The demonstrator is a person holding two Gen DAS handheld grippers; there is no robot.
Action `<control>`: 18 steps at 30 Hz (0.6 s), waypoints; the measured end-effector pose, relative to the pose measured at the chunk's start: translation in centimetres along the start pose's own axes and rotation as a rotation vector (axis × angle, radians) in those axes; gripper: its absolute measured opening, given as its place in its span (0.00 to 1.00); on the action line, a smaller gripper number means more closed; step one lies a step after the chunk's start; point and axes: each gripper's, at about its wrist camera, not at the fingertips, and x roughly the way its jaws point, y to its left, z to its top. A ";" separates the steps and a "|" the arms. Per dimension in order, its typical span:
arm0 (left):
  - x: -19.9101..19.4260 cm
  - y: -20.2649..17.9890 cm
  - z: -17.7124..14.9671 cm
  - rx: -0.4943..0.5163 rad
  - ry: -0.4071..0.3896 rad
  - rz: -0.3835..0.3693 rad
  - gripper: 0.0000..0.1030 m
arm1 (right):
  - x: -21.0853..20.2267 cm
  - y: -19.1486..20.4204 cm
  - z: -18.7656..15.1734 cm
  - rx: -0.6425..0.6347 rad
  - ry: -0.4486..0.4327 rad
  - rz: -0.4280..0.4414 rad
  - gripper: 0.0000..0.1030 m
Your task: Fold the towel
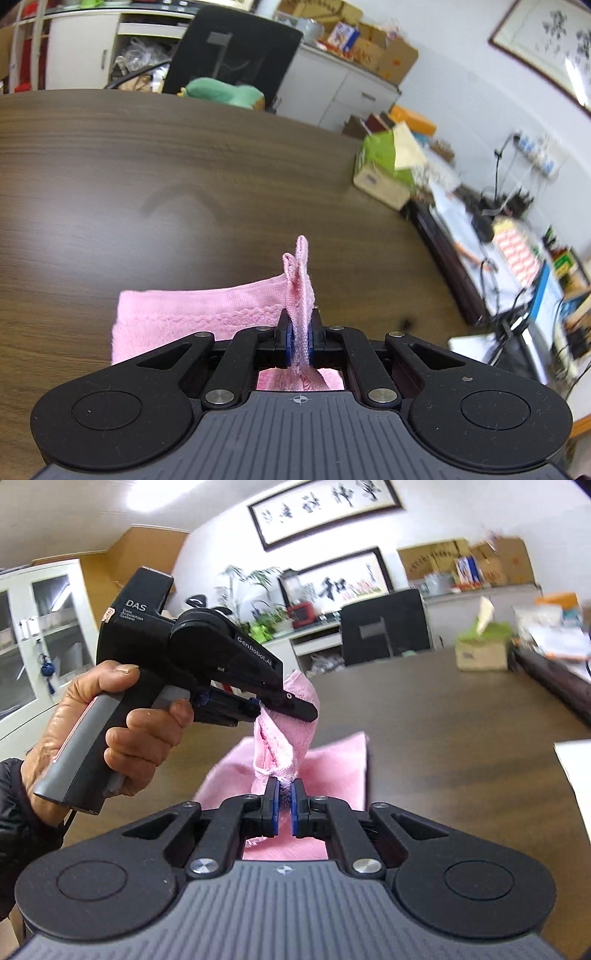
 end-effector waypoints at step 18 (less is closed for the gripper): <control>-5.4 -0.4 -2.5 0.154 -0.191 0.123 0.64 | -3.0 -3.3 0.7 0.195 0.036 -0.031 0.50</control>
